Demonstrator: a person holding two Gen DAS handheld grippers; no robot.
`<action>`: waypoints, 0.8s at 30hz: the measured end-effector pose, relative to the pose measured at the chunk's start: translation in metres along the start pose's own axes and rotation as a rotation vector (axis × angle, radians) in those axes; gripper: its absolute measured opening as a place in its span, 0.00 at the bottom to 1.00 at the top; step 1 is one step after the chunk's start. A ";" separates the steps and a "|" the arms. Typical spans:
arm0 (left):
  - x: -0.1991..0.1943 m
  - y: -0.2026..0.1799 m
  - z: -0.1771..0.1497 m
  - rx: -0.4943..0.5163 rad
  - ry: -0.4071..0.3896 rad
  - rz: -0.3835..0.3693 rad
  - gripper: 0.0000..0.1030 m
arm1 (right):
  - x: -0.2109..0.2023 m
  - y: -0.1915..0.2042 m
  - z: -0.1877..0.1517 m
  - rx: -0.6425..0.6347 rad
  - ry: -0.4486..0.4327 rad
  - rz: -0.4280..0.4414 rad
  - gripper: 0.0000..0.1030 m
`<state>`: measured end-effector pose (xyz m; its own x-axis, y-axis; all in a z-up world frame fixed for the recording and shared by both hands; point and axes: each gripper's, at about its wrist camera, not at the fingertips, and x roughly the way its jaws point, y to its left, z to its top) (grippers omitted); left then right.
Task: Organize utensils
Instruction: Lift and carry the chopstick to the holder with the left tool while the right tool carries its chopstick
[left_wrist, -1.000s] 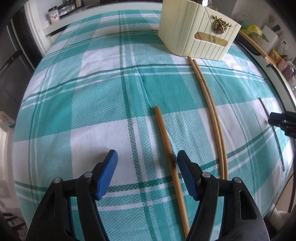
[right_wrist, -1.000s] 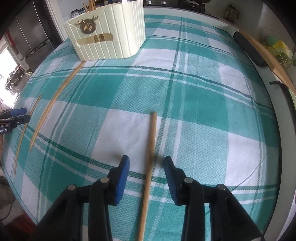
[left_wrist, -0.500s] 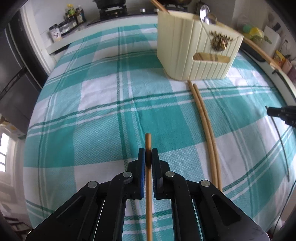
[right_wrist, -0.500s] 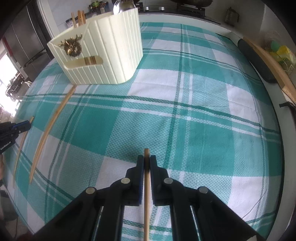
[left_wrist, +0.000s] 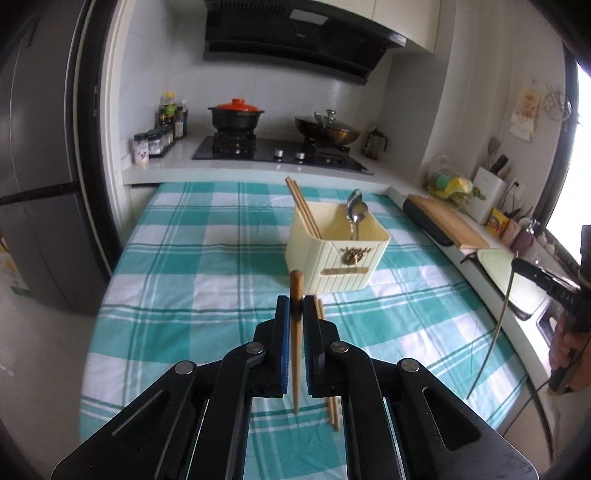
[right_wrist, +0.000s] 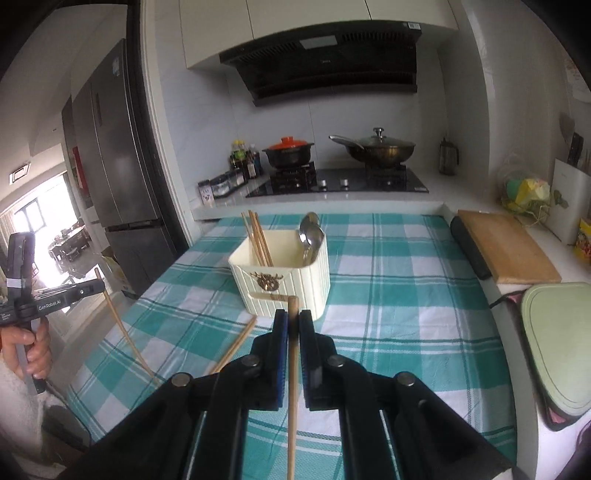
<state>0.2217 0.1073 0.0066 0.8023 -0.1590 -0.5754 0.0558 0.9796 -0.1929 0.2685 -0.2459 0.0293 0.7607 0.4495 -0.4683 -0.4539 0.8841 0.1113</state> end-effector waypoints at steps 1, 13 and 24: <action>-0.003 -0.001 0.001 -0.002 -0.012 -0.005 0.05 | -0.004 0.006 0.002 -0.021 -0.037 -0.009 0.06; -0.009 -0.007 0.034 -0.025 -0.074 -0.038 0.04 | 0.009 0.026 0.041 -0.065 -0.169 0.035 0.06; 0.002 -0.021 0.129 -0.025 -0.196 -0.046 0.04 | 0.075 0.039 0.140 -0.158 -0.279 0.103 0.06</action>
<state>0.2987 0.1024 0.1115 0.8998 -0.1740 -0.4001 0.0823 0.9682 -0.2362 0.3724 -0.1595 0.1214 0.7948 0.5727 -0.2008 -0.5849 0.8111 -0.0021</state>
